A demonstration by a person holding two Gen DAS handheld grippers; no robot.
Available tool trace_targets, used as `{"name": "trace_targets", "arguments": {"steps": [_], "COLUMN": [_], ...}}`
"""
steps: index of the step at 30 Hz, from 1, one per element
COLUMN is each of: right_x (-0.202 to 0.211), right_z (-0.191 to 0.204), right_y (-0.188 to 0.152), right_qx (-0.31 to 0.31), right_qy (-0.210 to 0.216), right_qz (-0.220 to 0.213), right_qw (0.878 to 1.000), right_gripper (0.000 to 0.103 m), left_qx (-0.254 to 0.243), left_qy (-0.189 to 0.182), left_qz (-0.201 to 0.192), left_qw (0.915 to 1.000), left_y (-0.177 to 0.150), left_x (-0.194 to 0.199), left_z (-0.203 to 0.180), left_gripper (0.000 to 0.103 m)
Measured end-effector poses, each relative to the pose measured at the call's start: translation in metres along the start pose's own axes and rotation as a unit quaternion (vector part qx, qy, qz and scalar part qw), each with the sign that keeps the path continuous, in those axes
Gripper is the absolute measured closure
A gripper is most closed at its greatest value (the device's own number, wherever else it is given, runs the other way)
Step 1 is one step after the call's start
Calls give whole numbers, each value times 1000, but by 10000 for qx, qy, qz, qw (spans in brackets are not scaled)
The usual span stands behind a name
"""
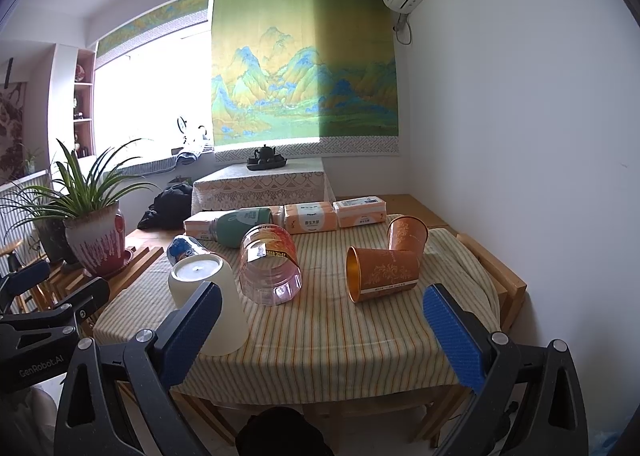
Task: Flip cup upside down
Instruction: 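Open the left gripper and withdraw it from the white cup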
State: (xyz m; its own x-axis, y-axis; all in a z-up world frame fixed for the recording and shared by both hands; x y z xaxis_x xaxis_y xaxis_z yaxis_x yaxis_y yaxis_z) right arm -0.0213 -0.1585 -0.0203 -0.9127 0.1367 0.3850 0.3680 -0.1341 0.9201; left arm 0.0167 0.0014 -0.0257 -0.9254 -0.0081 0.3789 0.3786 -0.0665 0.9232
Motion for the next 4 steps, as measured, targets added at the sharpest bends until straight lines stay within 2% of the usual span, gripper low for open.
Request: {"name": "trace_targets", "arguments": {"steps": [4], "right_x": [-1], "right_z": [0], "right_y": [-1], "right_qx": [-3], "right_qy": [7], "right_qz": [13], "right_qw": [10000], "right_gripper": [3], "left_qx": [-32], "left_qy": [49], "left_qz": [-83], "left_qw": [9999], "left_y": [0], "left_x": [0], "left_z": [1], "left_gripper": [1]}}
Point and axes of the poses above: each gripper's, at about its wrist camera, not at the fingertips, and x roughly against the way its jaws point, z to its left, y to its top, the point moved 7 cm from there along -x, roughly the way its jaws point, and after that the axes turned 3 degrees about y, right-handed, at the moved point
